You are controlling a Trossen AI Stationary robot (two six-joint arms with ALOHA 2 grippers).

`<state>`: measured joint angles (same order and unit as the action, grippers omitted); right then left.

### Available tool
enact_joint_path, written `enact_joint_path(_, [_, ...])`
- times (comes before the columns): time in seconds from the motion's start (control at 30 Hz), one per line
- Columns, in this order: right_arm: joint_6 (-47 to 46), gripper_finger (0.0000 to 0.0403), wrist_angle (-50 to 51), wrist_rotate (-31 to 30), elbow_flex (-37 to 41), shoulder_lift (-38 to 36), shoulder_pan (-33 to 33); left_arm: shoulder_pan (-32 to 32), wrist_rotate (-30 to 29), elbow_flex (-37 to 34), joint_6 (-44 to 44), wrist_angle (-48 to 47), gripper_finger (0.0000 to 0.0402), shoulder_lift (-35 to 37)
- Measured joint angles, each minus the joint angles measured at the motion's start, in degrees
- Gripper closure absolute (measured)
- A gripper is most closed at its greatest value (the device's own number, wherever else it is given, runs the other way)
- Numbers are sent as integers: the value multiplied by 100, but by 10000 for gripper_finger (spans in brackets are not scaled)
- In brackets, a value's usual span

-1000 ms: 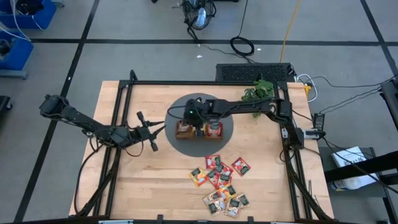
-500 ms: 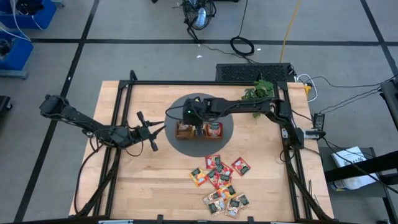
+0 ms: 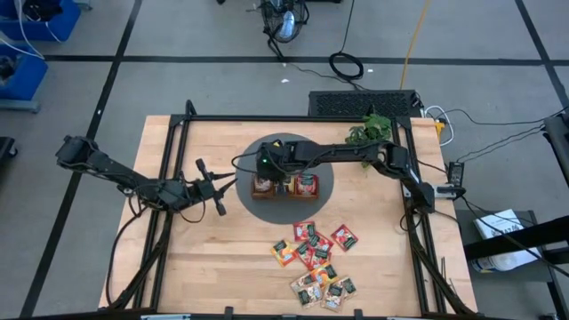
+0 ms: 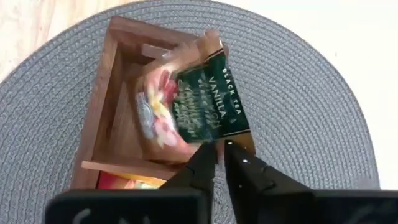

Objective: Pick & Place Tea
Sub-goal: Put the brown tea bag into the left section of the wooden organizer, then adjust the brown tea bags into the left section of wooden organizer

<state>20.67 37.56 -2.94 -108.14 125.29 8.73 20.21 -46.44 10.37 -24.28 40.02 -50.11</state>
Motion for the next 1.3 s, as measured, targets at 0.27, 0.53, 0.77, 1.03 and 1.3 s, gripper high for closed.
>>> enact_joint_path(0.27, [-63,280,-55,-323,-9,-22,-77,0,-7,0,62,-1,314,0])
enact_joint_path(0.53, [-362,244,-76,46,-4,-463,-168,0,-8,0,83,-1,314,0])
enact_joint_path(0.77, [-531,258,-74,765,0,-533,-212,0,-8,0,150,-75,314,0])
enact_joint_path(1.03, [-80,275,-842,297,134,-535,-82,0,-5,0,154,-84,314,0])
enact_joint_path(1.3, [-50,285,-3126,322,1197,-522,64,0,-4,0,188,-83,314,0])
